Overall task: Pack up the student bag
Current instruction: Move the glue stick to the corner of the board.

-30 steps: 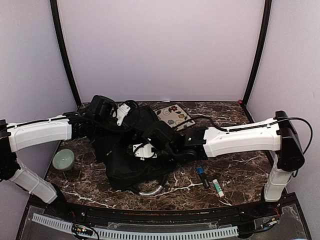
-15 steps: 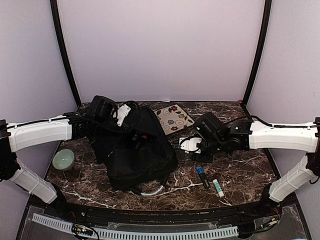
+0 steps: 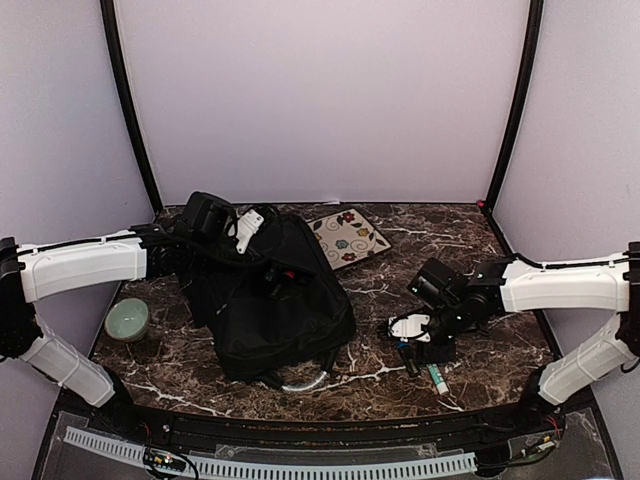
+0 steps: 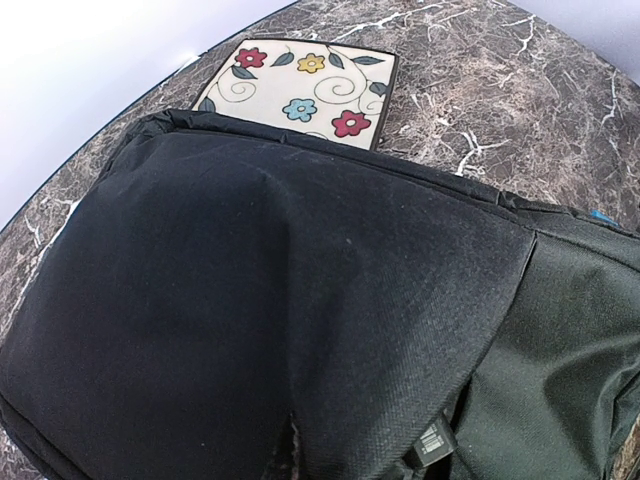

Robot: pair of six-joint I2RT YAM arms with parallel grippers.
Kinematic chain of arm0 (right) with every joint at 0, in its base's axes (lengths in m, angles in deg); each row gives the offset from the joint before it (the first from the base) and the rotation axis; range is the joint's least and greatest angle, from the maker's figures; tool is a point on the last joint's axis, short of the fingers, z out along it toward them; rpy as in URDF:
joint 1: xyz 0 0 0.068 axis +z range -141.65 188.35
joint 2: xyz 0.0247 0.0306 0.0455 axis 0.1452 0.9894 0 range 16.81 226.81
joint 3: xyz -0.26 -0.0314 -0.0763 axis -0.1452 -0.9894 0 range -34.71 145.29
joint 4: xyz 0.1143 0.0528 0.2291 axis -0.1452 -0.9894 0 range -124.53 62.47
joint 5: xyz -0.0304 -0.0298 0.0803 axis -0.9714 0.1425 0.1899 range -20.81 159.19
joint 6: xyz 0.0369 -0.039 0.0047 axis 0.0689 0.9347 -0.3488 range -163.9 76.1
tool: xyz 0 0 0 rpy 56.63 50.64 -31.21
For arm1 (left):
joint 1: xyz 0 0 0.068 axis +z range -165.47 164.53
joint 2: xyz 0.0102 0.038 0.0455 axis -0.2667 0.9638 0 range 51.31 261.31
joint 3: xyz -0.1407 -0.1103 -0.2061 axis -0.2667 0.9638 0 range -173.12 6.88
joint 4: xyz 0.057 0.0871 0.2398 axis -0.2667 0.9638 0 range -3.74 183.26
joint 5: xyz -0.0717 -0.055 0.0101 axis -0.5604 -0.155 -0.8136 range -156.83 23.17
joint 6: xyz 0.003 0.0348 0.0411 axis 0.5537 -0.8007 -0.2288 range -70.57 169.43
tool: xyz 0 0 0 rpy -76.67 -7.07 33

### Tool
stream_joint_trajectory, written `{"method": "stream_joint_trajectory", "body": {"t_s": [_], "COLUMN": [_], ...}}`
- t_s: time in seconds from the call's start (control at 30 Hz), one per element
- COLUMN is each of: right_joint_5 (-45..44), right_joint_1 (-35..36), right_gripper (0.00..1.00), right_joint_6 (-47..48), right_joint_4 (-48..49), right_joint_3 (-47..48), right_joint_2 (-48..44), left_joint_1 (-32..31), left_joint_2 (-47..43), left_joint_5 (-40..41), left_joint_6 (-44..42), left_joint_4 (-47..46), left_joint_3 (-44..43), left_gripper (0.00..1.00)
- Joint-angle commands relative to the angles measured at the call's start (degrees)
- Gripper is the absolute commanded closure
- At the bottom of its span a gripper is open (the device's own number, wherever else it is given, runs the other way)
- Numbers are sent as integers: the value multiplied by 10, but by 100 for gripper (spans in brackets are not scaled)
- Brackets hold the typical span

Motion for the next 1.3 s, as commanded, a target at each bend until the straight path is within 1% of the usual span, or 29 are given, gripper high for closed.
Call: {"method": "stream_joint_trajectory", "body": {"t_s": [0.0, 0.17, 0.47, 0.63, 0.7, 0.83, 0.9, 1.03, 1.13, 1.17, 1.2, 1.27], "right_joint_5": [43, 30, -28, -120, -134, -116, -86, 4, 8, -5, -24, -72], "right_joint_1": [-3, -3, -3, -7, -19, -64, -88, -130, -140, -151, -156, -170], "right_gripper": [42, 39, 37, 36, 36, 35, 36, 35, 35, 16, 2, 1], "right_joint_6": [23, 24, 28, 41, 48, 57, 64, 97, 153, 168, 189, 235], "right_joint_4": [-33, -35, -54, -33, -28, -45, -62, -138, -198, -208, -214, -212], "right_joint_3": [-17, -27, -55, -88, -88, -71, -63, -32, -38, -51, -69, -116], "right_joint_2": [-18, -5, 0, -17, -22, -22, -25, -50, -92, -96, -107, -145], "left_joint_1": [-1, -1, -1, -1, -1, -1, -1, -2, -1, -1, -1, -1], "left_joint_2": [-11, -11, -9, -5, -4, -5, -6, -7, -4, -3, -1, 4], "left_joint_5": [-16, -16, -18, -22, -23, -24, -24, -24, -24, -26, -27, -28], "left_joint_6": [0, 0, -1, -1, -1, 1, 1, 0, 0, 0, 1, 2], "left_joint_4": [-49, -48, -48, -47, -46, -47, -47, -48, -49, -49, -49, -48], "left_joint_3": [-31, -31, -32, -33, -33, -34, -33, -32, -32, -32, -33, -35], "left_gripper": [100, 100, 100, 100, 100, 100, 100, 100, 100, 100, 100, 100]}}
